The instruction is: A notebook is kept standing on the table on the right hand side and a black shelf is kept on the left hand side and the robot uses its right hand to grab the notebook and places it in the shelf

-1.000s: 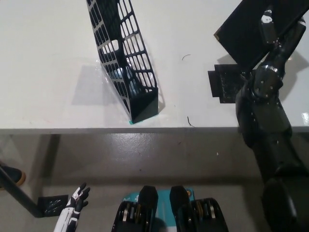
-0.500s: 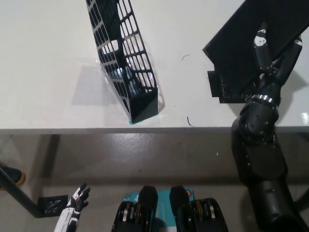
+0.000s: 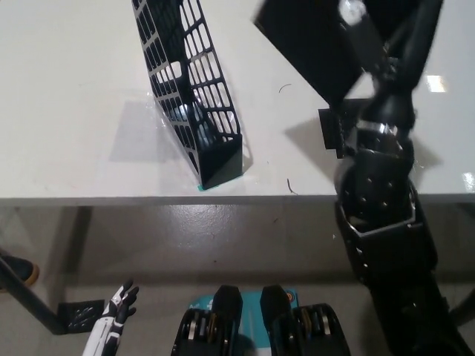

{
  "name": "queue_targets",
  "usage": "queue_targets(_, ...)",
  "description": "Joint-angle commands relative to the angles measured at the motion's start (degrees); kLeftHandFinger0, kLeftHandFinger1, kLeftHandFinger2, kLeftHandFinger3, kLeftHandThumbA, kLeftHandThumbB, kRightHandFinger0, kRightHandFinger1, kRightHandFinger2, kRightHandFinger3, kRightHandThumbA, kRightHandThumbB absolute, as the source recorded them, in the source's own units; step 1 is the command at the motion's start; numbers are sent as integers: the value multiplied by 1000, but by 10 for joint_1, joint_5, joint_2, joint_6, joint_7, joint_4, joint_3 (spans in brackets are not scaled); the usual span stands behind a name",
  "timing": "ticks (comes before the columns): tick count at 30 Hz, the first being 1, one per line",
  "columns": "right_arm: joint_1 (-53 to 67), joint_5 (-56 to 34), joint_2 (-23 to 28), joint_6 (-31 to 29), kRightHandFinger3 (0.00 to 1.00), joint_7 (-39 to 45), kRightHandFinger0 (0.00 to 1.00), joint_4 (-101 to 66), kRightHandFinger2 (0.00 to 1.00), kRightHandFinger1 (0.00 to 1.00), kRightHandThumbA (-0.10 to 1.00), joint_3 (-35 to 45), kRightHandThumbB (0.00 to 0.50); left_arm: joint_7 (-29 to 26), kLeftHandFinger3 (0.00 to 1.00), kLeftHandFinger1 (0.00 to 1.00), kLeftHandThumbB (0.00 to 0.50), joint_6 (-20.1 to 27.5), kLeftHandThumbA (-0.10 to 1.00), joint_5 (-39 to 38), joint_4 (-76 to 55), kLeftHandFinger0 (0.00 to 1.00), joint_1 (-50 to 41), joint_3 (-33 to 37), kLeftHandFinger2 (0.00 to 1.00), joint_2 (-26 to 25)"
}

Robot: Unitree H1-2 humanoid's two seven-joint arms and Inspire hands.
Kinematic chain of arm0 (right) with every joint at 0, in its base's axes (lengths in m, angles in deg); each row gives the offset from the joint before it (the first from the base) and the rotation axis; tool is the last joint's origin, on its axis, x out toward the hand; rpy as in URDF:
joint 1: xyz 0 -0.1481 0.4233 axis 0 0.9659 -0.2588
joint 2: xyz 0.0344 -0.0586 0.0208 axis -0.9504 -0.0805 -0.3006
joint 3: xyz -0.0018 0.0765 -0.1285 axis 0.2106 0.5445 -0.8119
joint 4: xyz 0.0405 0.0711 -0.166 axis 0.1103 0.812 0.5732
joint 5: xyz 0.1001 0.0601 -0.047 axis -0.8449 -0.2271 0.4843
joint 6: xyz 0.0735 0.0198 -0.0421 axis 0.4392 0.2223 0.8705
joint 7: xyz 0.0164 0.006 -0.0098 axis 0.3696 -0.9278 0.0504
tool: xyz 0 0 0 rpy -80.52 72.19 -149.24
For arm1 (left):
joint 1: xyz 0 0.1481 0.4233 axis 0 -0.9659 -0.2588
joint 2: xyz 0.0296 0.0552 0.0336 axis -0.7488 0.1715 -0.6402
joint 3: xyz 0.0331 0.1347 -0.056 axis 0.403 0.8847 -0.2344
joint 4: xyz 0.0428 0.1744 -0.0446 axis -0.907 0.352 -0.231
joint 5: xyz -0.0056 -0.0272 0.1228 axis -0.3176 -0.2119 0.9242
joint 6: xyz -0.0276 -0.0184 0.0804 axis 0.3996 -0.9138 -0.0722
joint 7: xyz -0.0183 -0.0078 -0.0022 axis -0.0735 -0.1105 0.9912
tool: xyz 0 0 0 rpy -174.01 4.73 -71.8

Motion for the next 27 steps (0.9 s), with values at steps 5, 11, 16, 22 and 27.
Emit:
queue_targets(5, -108, 73, -32, 33, 811, 61, 0, -56, 670, 125, -100, -31, 108, 7, 1000, 1000, 104, 21, 1000, 2, -17, 1000, 6, 3, 1000, -11)
queue_targets(11, -112, 109, -43, 47, 785, 46, 0, 0, 695, 141, -100, -21, 150, 7, 1000, 1000, 129, 17, 1000, 6, -20, 1000, 5, 6, 1000, -10)
queue_targets(16, -129, 103, -44, 25, 844, 22, 0, 108, 743, 213, -100, -6, 123, 10, 1000, 1000, 102, 21, 1000, 1, -16, 1000, 4, 6, 1000, -12)
queue_targets(22, -157, 108, -42, 7, 815, -14, 0, 222, 658, 174, -100, 10, 99, 20, 1000, 1000, 126, 17, 1000, -10, -19, 1000, -2, 10, 1000, -14)
queue_targets(27, -180, 106, -40, -25, 785, -43, 0, 299, 634, 151, -100, 20, 93, 21, 1000, 1000, 145, 22, 1000, -6, -19, 1000, -4, 8, 1000, -13)
